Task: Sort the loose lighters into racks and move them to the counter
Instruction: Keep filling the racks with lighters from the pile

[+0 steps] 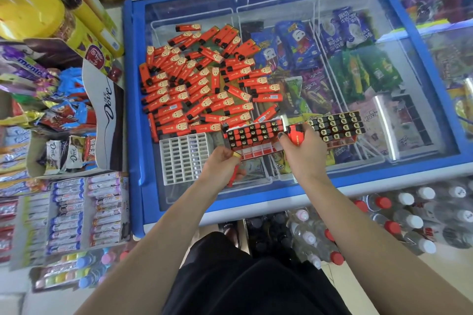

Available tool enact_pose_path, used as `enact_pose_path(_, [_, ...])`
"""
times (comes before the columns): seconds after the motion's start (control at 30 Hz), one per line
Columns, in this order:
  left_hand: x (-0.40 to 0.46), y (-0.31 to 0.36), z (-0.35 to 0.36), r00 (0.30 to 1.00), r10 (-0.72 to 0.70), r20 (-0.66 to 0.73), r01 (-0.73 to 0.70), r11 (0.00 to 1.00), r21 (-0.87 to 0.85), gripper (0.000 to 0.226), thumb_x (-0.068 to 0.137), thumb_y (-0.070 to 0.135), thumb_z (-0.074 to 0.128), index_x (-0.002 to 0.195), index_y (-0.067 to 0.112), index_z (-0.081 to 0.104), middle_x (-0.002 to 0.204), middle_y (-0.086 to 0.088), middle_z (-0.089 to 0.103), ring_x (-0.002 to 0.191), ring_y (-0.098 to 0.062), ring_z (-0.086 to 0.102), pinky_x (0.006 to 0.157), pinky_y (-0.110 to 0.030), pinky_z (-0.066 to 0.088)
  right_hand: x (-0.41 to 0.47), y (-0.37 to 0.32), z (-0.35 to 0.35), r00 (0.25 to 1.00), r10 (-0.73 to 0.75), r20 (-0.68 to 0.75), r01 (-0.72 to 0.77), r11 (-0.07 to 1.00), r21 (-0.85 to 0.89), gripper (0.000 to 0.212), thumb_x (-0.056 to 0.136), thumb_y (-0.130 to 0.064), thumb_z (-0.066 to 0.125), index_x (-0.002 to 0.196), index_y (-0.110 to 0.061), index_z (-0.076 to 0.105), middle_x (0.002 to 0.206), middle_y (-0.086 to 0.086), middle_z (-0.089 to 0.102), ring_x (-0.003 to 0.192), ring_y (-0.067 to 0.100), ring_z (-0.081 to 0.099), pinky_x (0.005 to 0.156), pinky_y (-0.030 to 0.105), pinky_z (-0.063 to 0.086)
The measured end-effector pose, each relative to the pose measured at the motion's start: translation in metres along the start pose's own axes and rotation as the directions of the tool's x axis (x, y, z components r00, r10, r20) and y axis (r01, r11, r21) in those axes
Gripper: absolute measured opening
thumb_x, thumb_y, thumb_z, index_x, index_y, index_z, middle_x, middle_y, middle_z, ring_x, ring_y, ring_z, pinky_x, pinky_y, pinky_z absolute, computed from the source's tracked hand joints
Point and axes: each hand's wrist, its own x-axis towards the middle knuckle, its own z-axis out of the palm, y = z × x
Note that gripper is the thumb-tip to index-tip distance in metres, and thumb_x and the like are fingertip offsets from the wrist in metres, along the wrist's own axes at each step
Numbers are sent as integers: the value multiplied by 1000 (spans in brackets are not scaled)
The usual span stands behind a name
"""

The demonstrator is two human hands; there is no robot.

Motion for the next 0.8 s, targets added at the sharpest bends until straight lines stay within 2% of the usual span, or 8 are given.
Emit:
enact_pose_path(0.07, [0, -2, -1, 1000, 10, 2, -10, 1000, 25, 9, 102, 11, 56, 111, 10, 54, 93, -15, 78, 77, -22, 78, 75, -47, 60, -1, 2, 2, 999, -30, -13, 29, 999, -22, 12, 96, -22, 68, 102, -13, 64, 63, 0, 63, 48, 16, 49, 50, 33, 47])
enact_pose_path(0.13, [-2, -1, -2, 1000, 25, 8, -25, 998, 54, 10, 102, 11, 59, 111, 12, 55, 96, -14, 76, 76, -20, 78, 73, -44, 63, -2, 3, 3, 998, -49, -30, 48, 998, -27, 16, 96, -25, 68, 105, -12, 64, 64, 3, 65, 49, 18, 50, 52, 40, 49])
enact_pose_path(0.27, [-2, -1, -4, 999, 38, -12, -38, 998, 41, 14, 99, 12, 67, 110, 10, 57, 97, -17, 75, 76, -22, 78, 65, -35, 62, 0, 6, 9, 1000, 23, -16, -24, 998, -58, 32, 95, -27, 70, 120, -8, 63, 67, 5, 67, 49, 16, 52, 46, 29, 47])
enact_pose_path(0.37, [-2, 2, -5, 996, 81, -45, -77, 993, 89, 16, 99, 14, 68, 110, 12, 56, 98, -8, 72, 70, -15, 76, 62, -30, 61, 5, 10, 11, 989, 144, 43, -146, 988, 45, 20, 93, -24, 70, 104, -8, 64, 73, 13, 70, 53, 18, 58, 53, 38, 54])
enact_pose_path(0.5, [-3, 5, -7, 993, 102, -55, -94, 987, 127, 19, 101, 17, 67, 115, 14, 56, 96, -6, 74, 71, -11, 75, 67, -29, 64, 11, 13, 12, 947, 308, 86, -320, 915, 245, 15, 91, -18, 69, 100, -7, 65, 85, 13, 76, 48, 14, 58, 52, 33, 52])
enact_pose_path(0.6, [-5, 6, -9, 992, 119, -46, -113, 986, 121, 14, 101, 18, 67, 111, 14, 59, 93, -6, 75, 78, -14, 77, 70, -25, 63, 15, 15, 13, 922, 371, 110, -387, 878, 282, 16, 90, -22, 72, 97, -9, 65, 90, 14, 77, 47, 14, 55, 48, 29, 47])
enact_pose_path(0.7, [-9, 6, -11, 986, 158, -53, -151, 980, 127, 10, 99, 14, 69, 106, 13, 61, 87, 1, 71, 76, -14, 77, 79, -33, 65, 16, 13, 12, 920, 375, 117, -393, 877, 276, 13, 87, -16, 71, 93, -6, 63, 79, 17, 72, 46, 15, 52, 48, 30, 45])
enact_pose_path(0.8, [-10, 4, -15, 983, 174, -63, -159, 968, 196, 14, 94, 11, 72, 102, 17, 62, 86, 2, 71, 75, -18, 76, 79, -40, 65, 9, 5, 9, 946, 318, 66, -324, 916, 236, 16, 84, -16, 68, 79, -13, 53, 59, 1, 55, 48, 17, 46, 53, 33, 43])
